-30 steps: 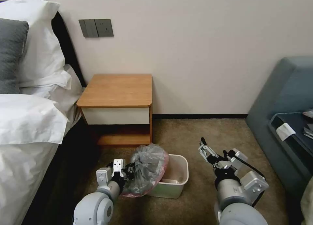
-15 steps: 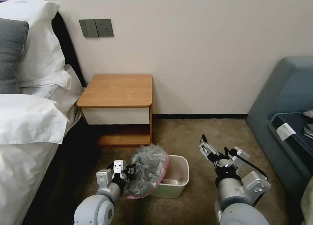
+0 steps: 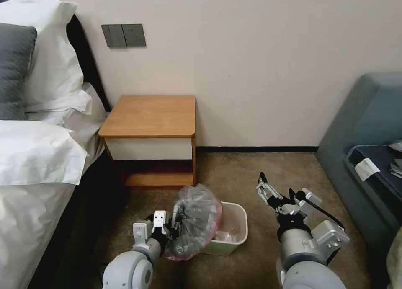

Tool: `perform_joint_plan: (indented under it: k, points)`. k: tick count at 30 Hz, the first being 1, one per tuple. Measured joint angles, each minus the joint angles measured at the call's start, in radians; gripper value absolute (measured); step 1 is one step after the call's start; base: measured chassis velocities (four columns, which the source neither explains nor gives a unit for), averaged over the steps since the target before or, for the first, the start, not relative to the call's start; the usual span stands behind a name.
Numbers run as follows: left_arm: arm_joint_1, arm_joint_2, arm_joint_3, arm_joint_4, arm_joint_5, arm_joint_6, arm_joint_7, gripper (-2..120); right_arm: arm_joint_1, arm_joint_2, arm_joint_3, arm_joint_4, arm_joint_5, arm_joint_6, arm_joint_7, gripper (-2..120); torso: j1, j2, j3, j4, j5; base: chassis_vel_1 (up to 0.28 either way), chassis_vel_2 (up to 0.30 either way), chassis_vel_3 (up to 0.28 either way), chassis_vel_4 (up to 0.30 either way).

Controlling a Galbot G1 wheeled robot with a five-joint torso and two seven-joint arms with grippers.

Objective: Pick up the garbage bag from the table and place it over the trash can.

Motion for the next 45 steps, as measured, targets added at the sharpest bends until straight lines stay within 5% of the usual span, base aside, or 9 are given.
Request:
perform_joint_plan:
  k: [9,15,19,22,23,26,30,37,45]
  points:
    - [-0.002,-0.007,0.015,-0.013,0.015,-0.001,-0.026,9,0.001,0.000,0.001,-0.005,-0.007,0.012,0.000,100,0.000,0.000,0.000,-0.0001,-0.0002,0.000,0.000,0.000,0.000]
    - [0.009,-0.007,0.016,-0.042,0.024,-0.010,-0.078,9,0.005,0.002,0.001,-0.010,-0.010,0.014,0.000,100,0.000,0.000,0.000,0.0000,-0.0001,0.000,0.000,0.000,0.000]
    - [0.043,-0.010,0.014,-0.072,0.058,-0.114,-0.130,9,0.009,0.002,0.000,-0.013,-0.015,0.015,-0.004,100,0.000,0.000,0.000,0.0000,0.0000,0.000,0.000,0.000,0.000]
    - [0.084,-0.004,0.010,-0.098,0.063,-0.317,-0.177,9,0.010,0.001,-0.002,-0.022,-0.029,0.042,-0.051,100,0.000,0.000,0.000,0.0001,-0.0001,0.000,0.000,0.000,0.000]
    - [0.084,-0.004,0.010,-0.098,0.063,-0.317,-0.177,9,0.010,0.001,-0.002,-0.022,-0.029,0.042,-0.051,100,0.000,0.000,0.000,0.0001,-0.0001,0.000,0.000,0.000,0.000]
    - [0.113,0.021,-0.006,-0.099,0.049,-0.517,-0.186,9,0.015,-0.017,0.005,-0.042,-0.039,0.132,-0.217,100,0.000,0.000,0.000,0.0000,-0.0001,0.000,0.000,0.000,0.000]
    - [0.134,0.052,-0.039,-0.092,0.008,-0.680,-0.160,9,0.031,-0.053,0.023,-0.051,-0.019,0.167,-0.424,100,0.000,0.000,0.000,0.0000,-0.0001,0.000,0.000,0.000,0.000]
    - [0.138,0.072,-0.075,-0.062,-0.045,-0.854,-0.108,9,0.092,-0.141,0.037,-0.042,0.182,0.028,-0.677,100,0.000,0.000,0.000,0.0000,-0.0002,0.000,0.000,0.000,0.000]
    - [0.115,0.117,-0.061,-0.041,-0.085,-0.908,-0.041,9,0.202,-0.215,0.017,-0.038,0.456,-0.126,-0.647,100,0.000,0.000,0.000,-0.0002,-0.0002,0.000,0.000,0.000,0.000]
